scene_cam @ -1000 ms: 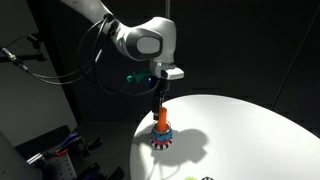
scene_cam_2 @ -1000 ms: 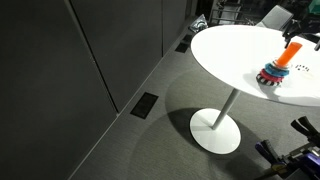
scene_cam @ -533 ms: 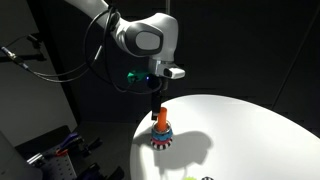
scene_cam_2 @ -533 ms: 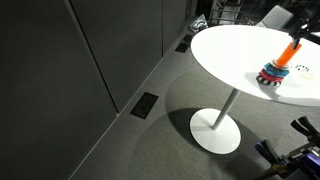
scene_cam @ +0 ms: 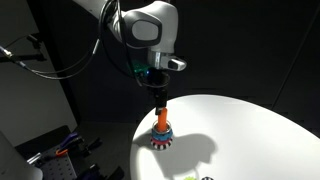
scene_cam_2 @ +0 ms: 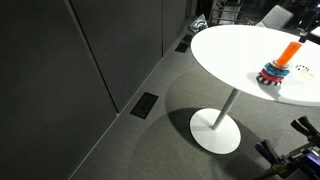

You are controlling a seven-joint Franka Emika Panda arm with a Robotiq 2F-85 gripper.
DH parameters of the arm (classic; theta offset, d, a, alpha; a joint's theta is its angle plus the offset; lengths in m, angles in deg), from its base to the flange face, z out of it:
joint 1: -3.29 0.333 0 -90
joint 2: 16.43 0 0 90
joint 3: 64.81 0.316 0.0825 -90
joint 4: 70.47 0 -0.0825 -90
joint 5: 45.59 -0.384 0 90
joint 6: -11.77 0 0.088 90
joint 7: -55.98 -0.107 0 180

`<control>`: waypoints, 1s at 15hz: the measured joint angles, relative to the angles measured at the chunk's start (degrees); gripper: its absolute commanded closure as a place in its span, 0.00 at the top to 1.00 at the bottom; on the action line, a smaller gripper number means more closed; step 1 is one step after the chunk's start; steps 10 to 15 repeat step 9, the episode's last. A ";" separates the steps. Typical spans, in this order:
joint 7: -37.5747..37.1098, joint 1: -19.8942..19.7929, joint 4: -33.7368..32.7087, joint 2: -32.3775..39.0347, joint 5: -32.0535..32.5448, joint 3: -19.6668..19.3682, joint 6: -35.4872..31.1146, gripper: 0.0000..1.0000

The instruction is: Put the clear item on the block

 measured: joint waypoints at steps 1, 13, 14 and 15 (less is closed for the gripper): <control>1.22 -0.07 0.13 -0.66 0.00 0.00 -0.02 1.00; 4.82 -0.35 1.15 -3.53 -0.01 0.00 -0.32 1.00; 4.82 -0.35 1.15 -3.53 -0.01 0.00 -0.32 1.00; 4.82 -0.35 1.15 -3.53 -0.01 0.00 -0.32 1.00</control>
